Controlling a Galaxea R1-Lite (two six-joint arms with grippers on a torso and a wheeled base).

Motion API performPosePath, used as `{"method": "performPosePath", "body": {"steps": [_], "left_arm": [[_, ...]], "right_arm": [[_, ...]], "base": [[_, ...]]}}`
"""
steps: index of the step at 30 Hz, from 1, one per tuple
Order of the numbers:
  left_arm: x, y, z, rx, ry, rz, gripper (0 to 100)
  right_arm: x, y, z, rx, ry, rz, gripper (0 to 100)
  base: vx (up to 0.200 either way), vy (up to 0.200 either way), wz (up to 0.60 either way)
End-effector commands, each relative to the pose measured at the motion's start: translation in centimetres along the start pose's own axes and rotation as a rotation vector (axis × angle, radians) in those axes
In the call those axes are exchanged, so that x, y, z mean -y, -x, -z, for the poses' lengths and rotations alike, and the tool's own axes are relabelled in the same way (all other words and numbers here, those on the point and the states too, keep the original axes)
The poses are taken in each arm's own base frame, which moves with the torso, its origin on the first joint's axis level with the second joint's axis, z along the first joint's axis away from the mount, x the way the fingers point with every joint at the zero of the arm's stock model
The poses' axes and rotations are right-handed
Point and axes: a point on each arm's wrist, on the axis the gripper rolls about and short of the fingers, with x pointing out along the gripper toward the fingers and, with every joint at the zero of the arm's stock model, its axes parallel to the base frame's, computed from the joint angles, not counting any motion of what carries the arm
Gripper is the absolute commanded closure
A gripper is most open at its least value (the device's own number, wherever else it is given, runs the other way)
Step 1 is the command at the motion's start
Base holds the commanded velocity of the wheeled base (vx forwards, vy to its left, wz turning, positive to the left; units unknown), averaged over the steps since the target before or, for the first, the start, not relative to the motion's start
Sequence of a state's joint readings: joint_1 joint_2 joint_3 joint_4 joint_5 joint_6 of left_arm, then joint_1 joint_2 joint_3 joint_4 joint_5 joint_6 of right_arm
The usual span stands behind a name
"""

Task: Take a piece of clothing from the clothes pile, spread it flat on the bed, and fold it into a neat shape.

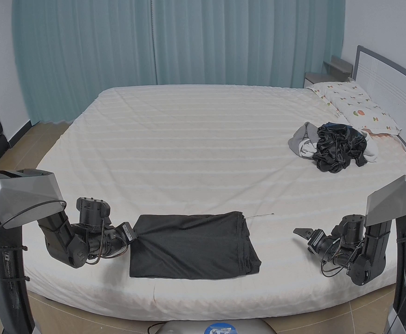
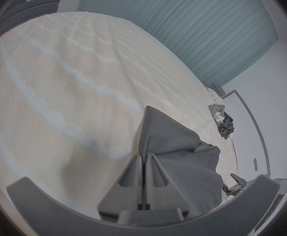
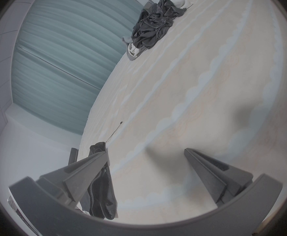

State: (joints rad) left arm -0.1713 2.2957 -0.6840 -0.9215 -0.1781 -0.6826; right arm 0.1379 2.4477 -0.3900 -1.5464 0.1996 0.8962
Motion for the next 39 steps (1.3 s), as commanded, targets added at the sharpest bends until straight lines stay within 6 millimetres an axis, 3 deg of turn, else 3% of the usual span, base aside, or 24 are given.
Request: {"method": "performPosePath", "body": {"steps": [1, 9, 10, 17, 21, 25, 32, 39], "left_arm": [[-0.1, 0.0, 0.3, -0.008, -0.001, -0.003, 100], [-0.1, 0.1, 0.5, -0.017, 0.0, -0.007, 100], [-0.1, 0.2, 0.7, -0.02, -0.002, -0.008, 0], [0.9, 0.8, -0.4, 0.052, -0.016, 0.049, 0], [1.9, 0.1, -1.6, 0.12, 0.007, 0.102, 0], [2.4, -1.2, -1.5, 0.116, 0.013, 0.118, 0], [2.1, -3.5, -1.1, 0.106, 0.007, 0.114, 0], [2.0, -4.1, -1.2, 0.107, 0.009, 0.114, 0]], "right_arm": [[0.0, 0.0, 0.0, -0.002, 0.0, 0.0, 0], [0.0, 0.0, 0.0, 0.0, 0.001, 0.0, 0], [0.0, 0.0, 0.0, 0.0, 0.001, 0.0, 0], [-1.5, 0.8, 0.1, 0.006, 0.029, -0.039, 0], [-3.4, 1.1, 1.8, -0.043, 0.07, -0.088, 0], [-4.0, 0.7, 2.4, -0.055, 0.1, -0.109, 0], [-6.3, -2.0, 2.2, -0.063, 0.19, -0.148, 0], [-8.5, -4.5, 2.8, -0.086, 0.218, -0.157, 0]], "base": [[0.0, 0.0, 0.0], [0.0, 0.0, 0.0], [0.0, 0.0, 0.0], [0.0, 0.0, 0.0], [0.0, 0.0, 0.0], [0.0, 0.0, 0.0], [0.0, 0.0, 0.0], [0.0, 0.0, 0.0]]}}
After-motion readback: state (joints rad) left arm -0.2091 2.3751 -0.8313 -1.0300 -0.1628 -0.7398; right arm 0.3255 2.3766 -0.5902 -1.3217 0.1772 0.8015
